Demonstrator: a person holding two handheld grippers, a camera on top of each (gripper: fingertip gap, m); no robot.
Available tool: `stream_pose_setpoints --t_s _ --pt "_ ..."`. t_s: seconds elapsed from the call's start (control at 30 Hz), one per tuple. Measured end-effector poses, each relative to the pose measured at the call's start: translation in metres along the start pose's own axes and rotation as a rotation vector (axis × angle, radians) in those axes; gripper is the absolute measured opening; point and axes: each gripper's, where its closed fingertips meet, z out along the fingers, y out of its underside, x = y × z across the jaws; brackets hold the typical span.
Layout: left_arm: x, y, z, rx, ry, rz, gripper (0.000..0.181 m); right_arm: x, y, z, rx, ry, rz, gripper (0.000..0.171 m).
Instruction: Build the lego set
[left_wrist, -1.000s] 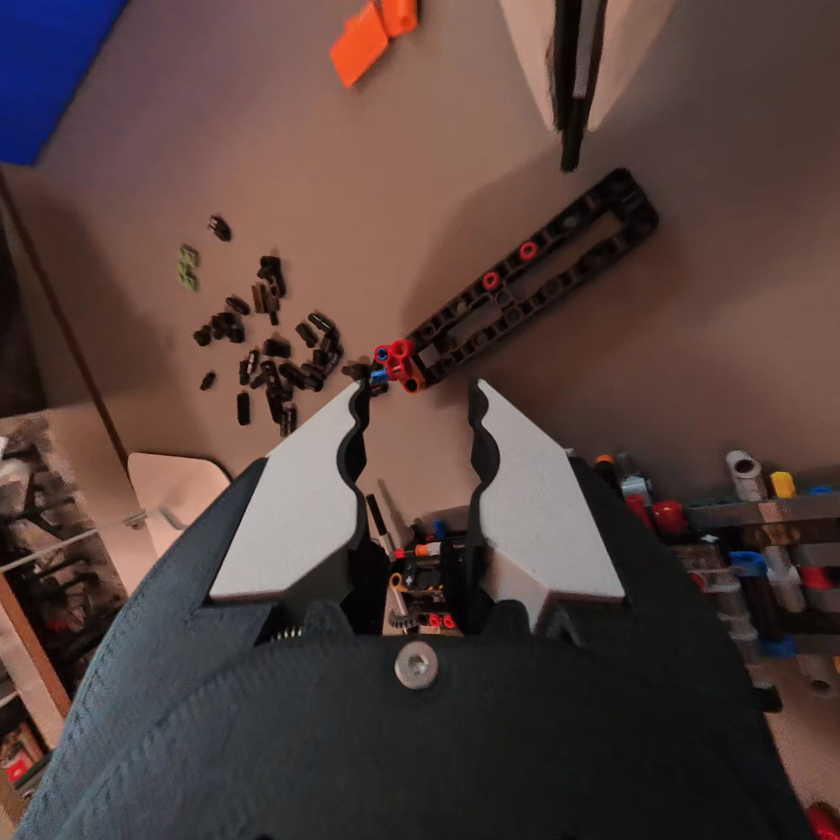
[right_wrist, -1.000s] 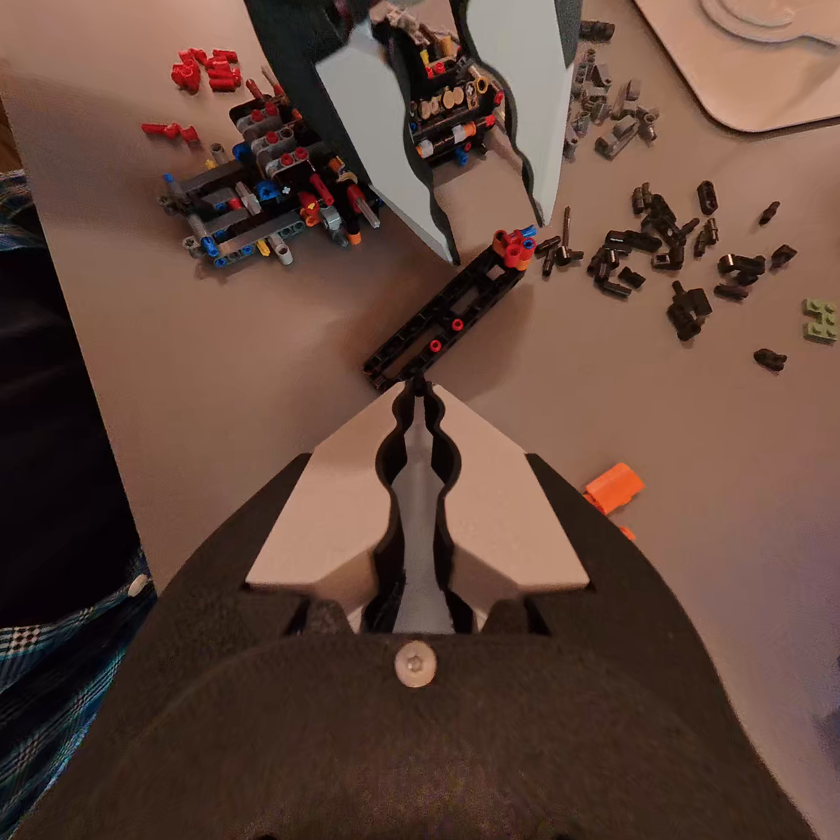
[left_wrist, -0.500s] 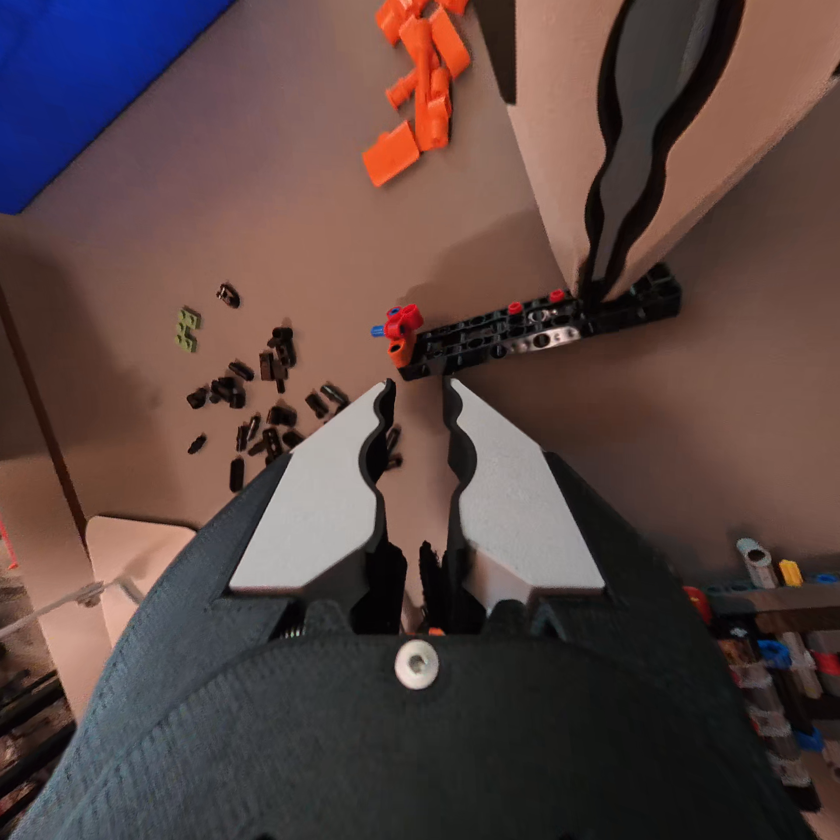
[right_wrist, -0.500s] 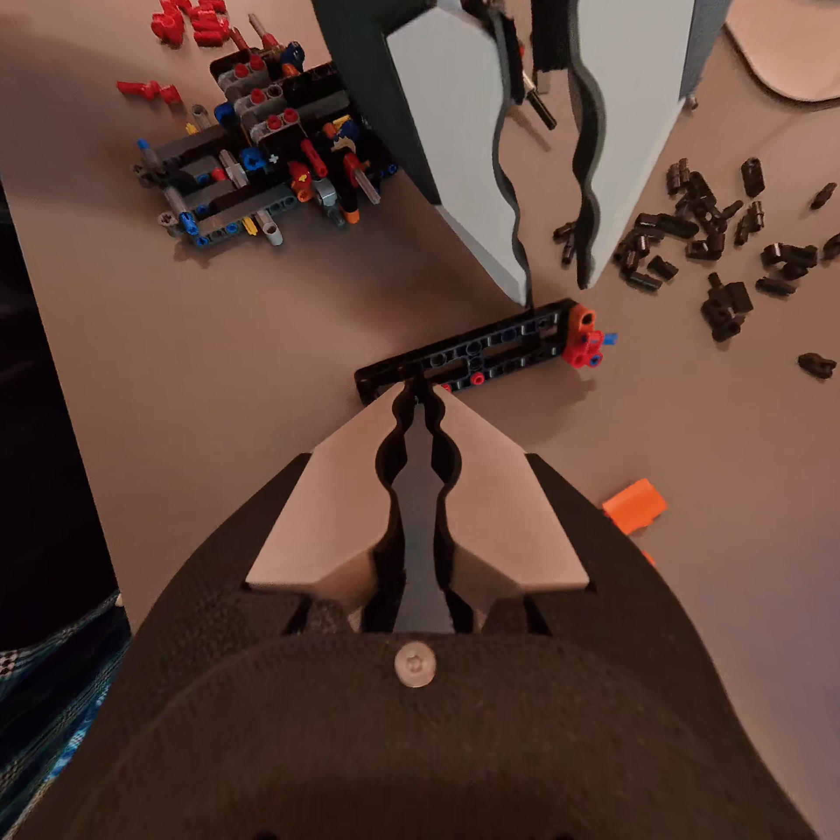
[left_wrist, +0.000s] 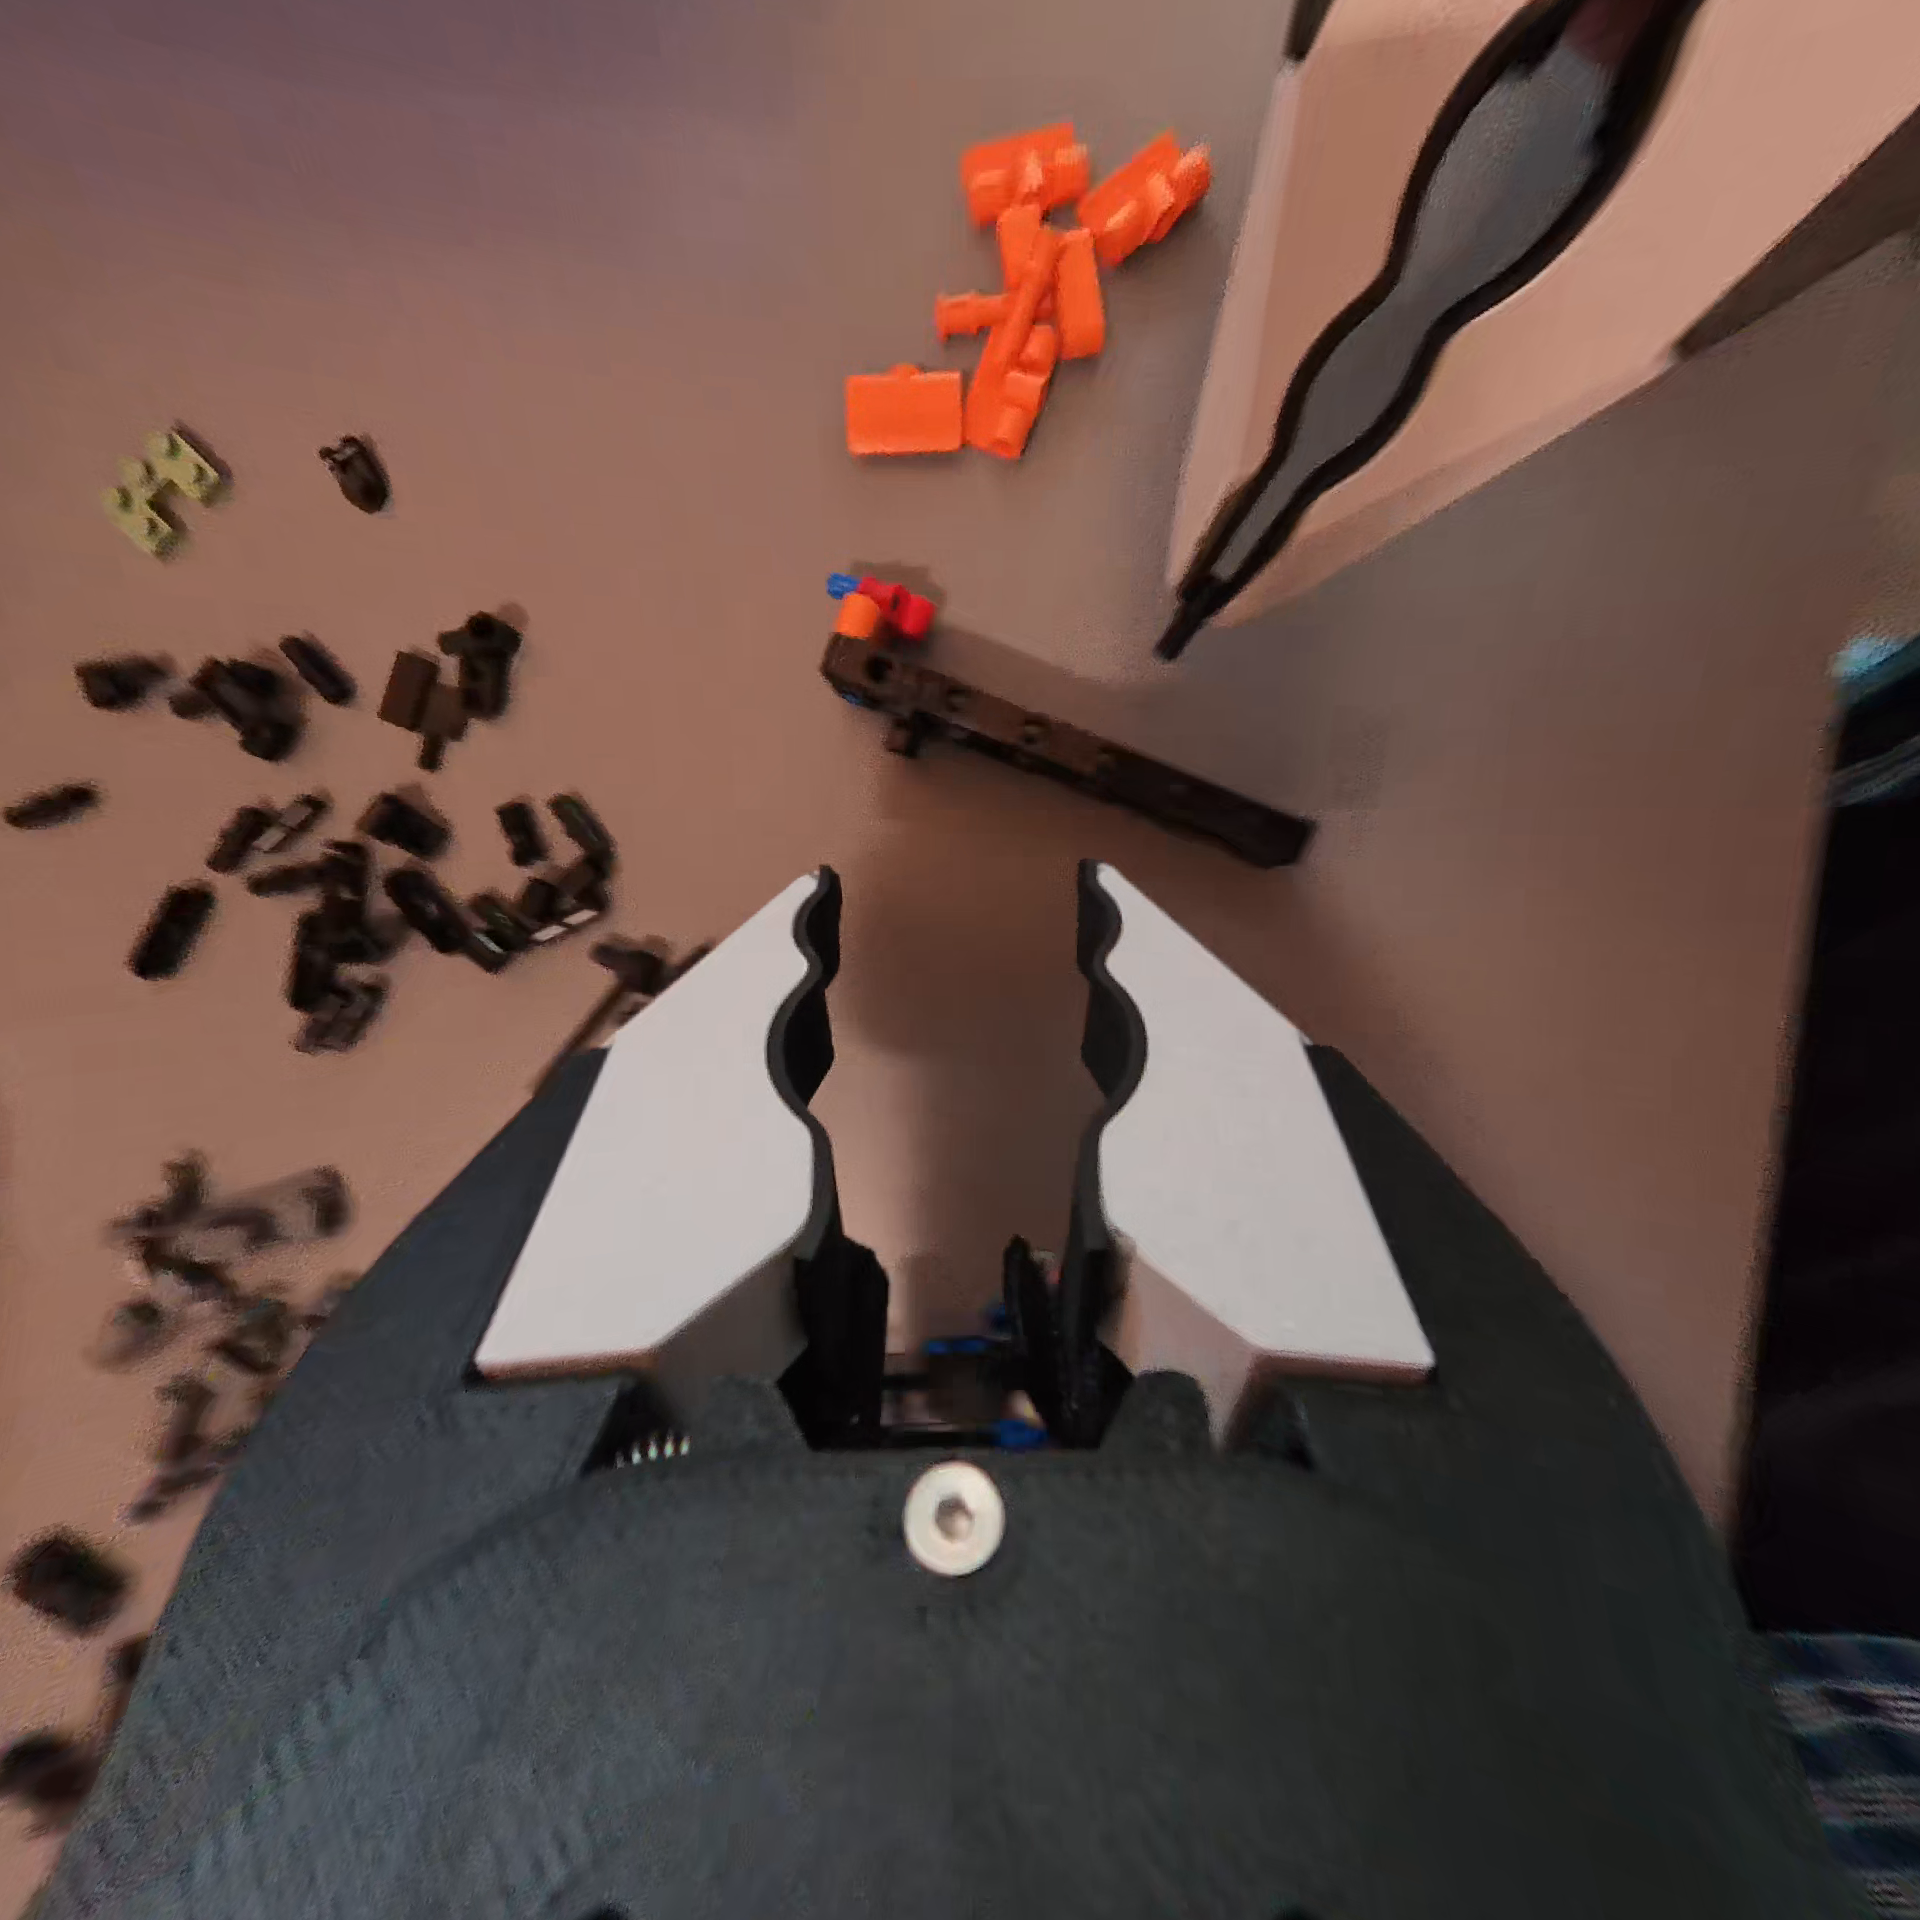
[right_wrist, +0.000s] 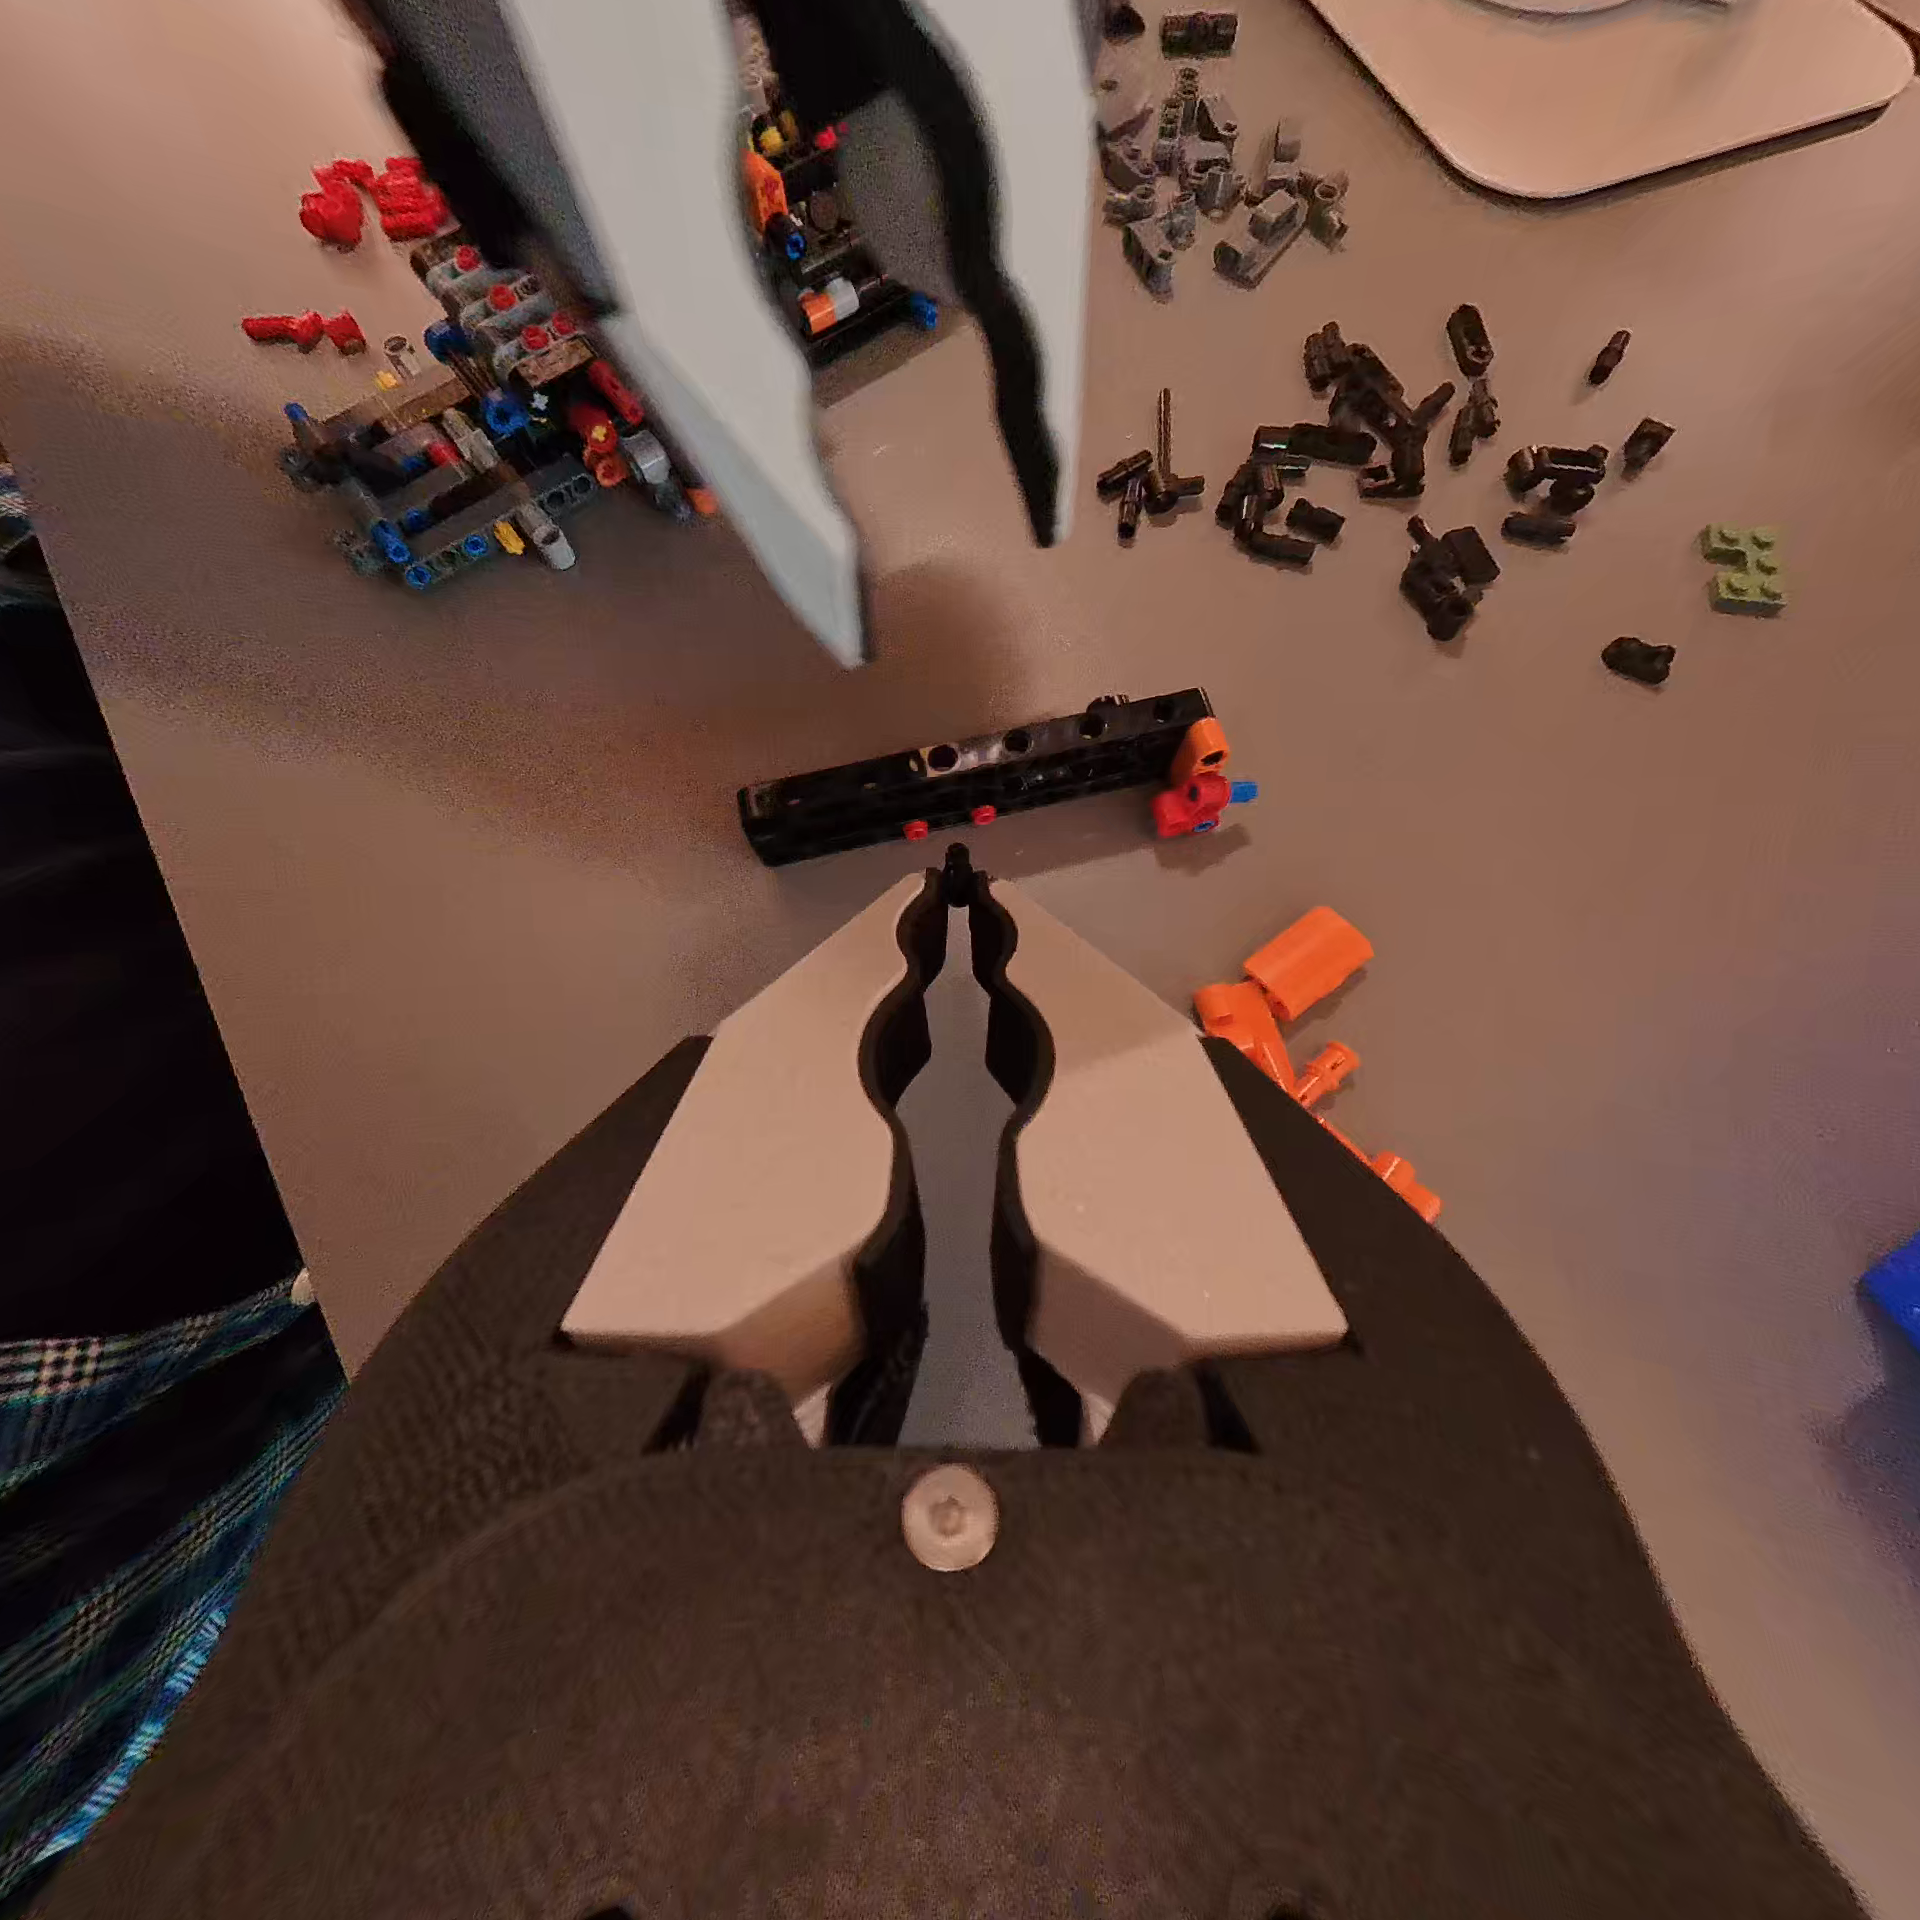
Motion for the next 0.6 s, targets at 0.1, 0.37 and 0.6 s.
stream_pose_setpoints --t_s 0.1,0.37,0.6 --pt "0.036 -0.01 -0.007 0.09 0.09 -0.163 0.053 -0.003 0.002 0.002 0.01 -0.021 0.01 0.001" --pt "0.06 0.0 0.023 0.06 -0.051 -0.278 0.048 -0.009 0.002 0.003 0.023 -0.026 0.009 0.001" --pt "0.061 0.002 0.031 0.047 -0.073 -0.256 0.018 -0.012 0.002 0.008 0.016 -0.029 0.0 0.001"
